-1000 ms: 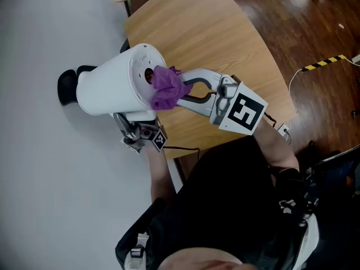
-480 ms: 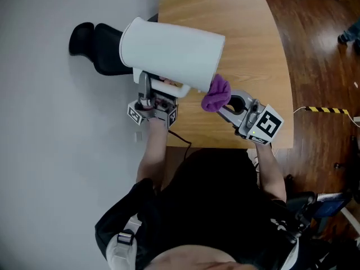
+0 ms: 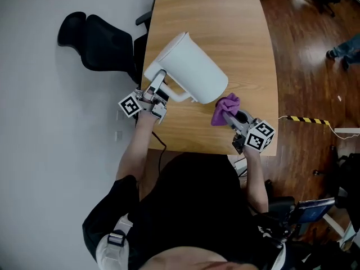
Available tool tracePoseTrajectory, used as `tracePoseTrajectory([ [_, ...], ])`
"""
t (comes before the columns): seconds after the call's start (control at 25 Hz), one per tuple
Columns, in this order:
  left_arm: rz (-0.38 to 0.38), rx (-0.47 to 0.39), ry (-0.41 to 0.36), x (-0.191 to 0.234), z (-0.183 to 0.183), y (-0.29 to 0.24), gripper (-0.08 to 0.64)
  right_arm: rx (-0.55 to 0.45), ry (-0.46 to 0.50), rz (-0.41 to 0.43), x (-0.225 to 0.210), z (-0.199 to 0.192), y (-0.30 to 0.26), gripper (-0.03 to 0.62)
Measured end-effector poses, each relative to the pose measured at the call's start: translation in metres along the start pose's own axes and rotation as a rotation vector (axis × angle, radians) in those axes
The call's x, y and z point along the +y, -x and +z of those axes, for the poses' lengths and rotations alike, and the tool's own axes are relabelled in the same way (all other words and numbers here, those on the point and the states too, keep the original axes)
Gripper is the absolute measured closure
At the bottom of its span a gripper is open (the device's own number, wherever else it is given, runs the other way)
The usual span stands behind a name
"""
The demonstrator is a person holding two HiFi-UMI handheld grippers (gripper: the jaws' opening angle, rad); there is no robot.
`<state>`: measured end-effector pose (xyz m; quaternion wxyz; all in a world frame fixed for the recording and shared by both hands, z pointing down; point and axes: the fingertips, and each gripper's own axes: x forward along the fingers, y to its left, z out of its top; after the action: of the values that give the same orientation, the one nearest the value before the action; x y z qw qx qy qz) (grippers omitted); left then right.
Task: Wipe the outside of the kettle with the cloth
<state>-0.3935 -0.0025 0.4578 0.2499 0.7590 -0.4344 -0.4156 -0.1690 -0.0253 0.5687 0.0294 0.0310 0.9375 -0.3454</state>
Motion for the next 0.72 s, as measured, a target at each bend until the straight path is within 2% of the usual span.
tracePoseTrajectory([
  [0.12, 0.085, 0.092, 0.028, 0.041, -0.003, 0.018, 0.493, -0.040, -0.082, -0.051, 0.002, -0.008, 0.003, 0.548],
  [0.2, 0.114, 0.134, 0.029, 0.062, 0.011, 0.058, 0.493, -0.078, -0.138, -0.065, 0.021, -0.041, -0.015, 0.548],
  [0.32, 0.040, 0.126, 0.048, 0.091, 0.031, 0.158, 0.492, -0.089, -0.141, -0.073, 0.049, -0.149, -0.055, 0.548],
  [0.4, -0.060, 0.128, -0.025, 0.096, 0.040, 0.193, 0.492, -0.055, -0.137, -0.134, 0.041, -0.213, -0.064, 0.548],
  [0.44, -0.115, 0.144, -0.069, 0.097, 0.040, 0.184, 0.494, -0.050, -0.130, -0.164, 0.032, -0.221, -0.060, 0.548],
  [0.48, -0.151, 0.170, -0.102, 0.100, 0.038, 0.159, 0.494, -0.058, -0.121, -0.186, 0.026, -0.212, -0.050, 0.548],
  [0.52, -0.149, 0.208, -0.128, 0.105, 0.037, 0.128, 0.494, -0.072, -0.120, -0.199, 0.024, -0.189, -0.040, 0.548],
  [0.6, -0.044, 0.307, -0.158, 0.124, 0.046, 0.076, 0.495, -0.109, -0.159, -0.188, 0.041, -0.127, -0.030, 0.548],
  [0.68, -0.041, 0.381, -0.154, 0.138, 0.040, 0.023, 0.495, -0.151, -0.196, -0.182, 0.057, -0.069, -0.018, 0.548],
  [0.72, -0.039, 0.418, -0.187, 0.155, 0.030, -0.003, 0.495, -0.168, -0.190, -0.199, 0.055, -0.048, -0.010, 0.548],
])
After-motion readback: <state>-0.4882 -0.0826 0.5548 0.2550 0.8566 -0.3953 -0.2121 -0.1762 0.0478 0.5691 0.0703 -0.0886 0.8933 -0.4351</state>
